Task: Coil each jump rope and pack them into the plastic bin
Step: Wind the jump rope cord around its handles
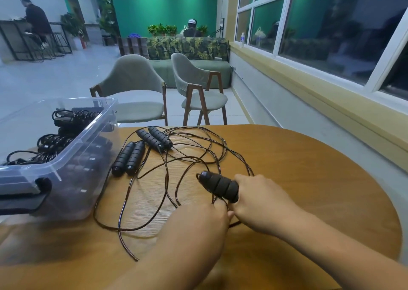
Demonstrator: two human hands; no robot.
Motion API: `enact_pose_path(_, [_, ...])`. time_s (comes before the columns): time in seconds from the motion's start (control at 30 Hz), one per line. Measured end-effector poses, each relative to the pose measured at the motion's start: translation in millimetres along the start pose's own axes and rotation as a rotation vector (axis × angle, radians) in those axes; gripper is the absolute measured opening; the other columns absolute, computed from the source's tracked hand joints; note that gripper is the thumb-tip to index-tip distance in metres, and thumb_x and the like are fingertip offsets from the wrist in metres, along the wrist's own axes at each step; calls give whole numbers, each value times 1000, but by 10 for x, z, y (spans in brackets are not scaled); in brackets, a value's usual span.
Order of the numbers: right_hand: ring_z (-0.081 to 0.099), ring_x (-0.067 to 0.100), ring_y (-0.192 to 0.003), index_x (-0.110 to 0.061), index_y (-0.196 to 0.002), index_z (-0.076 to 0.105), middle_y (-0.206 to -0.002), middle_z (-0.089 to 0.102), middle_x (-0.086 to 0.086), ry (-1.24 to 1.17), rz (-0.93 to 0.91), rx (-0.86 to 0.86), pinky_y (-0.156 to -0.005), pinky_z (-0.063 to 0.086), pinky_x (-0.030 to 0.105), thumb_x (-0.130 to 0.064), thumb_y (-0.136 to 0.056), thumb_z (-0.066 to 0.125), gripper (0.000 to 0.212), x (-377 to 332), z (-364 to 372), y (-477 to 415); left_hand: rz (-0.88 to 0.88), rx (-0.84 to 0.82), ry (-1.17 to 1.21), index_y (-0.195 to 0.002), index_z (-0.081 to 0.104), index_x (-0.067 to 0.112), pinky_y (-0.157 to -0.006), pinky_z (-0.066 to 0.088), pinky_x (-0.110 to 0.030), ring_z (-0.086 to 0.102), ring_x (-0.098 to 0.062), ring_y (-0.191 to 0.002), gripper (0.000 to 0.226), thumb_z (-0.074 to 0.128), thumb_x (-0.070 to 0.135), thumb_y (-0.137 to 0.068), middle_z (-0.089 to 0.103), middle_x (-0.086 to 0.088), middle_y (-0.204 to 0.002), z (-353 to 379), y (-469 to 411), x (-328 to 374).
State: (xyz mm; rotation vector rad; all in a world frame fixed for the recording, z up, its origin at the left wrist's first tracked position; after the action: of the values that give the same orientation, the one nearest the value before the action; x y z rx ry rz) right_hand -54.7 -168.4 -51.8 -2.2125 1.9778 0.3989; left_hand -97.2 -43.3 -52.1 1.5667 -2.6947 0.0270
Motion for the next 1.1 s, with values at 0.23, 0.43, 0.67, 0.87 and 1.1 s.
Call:
enact_pose_path(0.23, [53,26,-84,-27,-106,45,-89,49,-2,361,-218,-82,-77,49,39,-43,-101,55,19,-195,87,127,279,190,-20,-108,56,29,-57,39,-30,52,-17,-73,38,28,54,-109,64,6,-98,-159,21,-61])
enact_pose_path(0.43, [41,23,-63,-29,-106,49,-76,38,-6,455,-391,-66,-59,33,36,-46,-103,45,18,-227,40,277,413,259,142,-88,59,36,-47,22,-11,44,-3,-61,31,49,64,-98,56,19,-73,-368,33,-143])
enact_pose_path(0.67, [50,29,-69,-31,-104,54,-78,51,-5,384,-524,-89,-62,43,39,-47,-99,51,17,-223,1,466,418,248,238,-71,41,31,-49,32,-24,47,-10,-65,57,64,83,-79,49,9,-66,-512,4,-241])
enact_pose_path(0.87, [49,23,-63,-28,-81,44,-70,54,1,60,-548,-244,-57,41,38,-31,-88,65,22,-258,-174,578,424,198,432,-66,41,30,-53,30,-19,47,-11,-61,47,69,56,-94,44,8,-61,-513,-47,-234])
enact_pose_path(1.1, [39,33,-60,0,-76,48,-68,42,18,-513,-484,-395,-57,32,52,-4,-93,69,28,-238,-213,544,276,148,430,-79,48,47,-59,46,-9,61,4,-80,42,71,14,-92,63,21,-62,-579,-20,-227])
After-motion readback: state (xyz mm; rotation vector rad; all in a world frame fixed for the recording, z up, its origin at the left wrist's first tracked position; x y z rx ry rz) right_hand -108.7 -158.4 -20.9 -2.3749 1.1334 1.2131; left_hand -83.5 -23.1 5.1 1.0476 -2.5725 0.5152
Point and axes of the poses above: each hand's wrist, its own y-axis away from the middle knuckle, its own z-axis out of the palm, x = y × z, the point moved 6 cm from there along -y, towards the middle knuckle
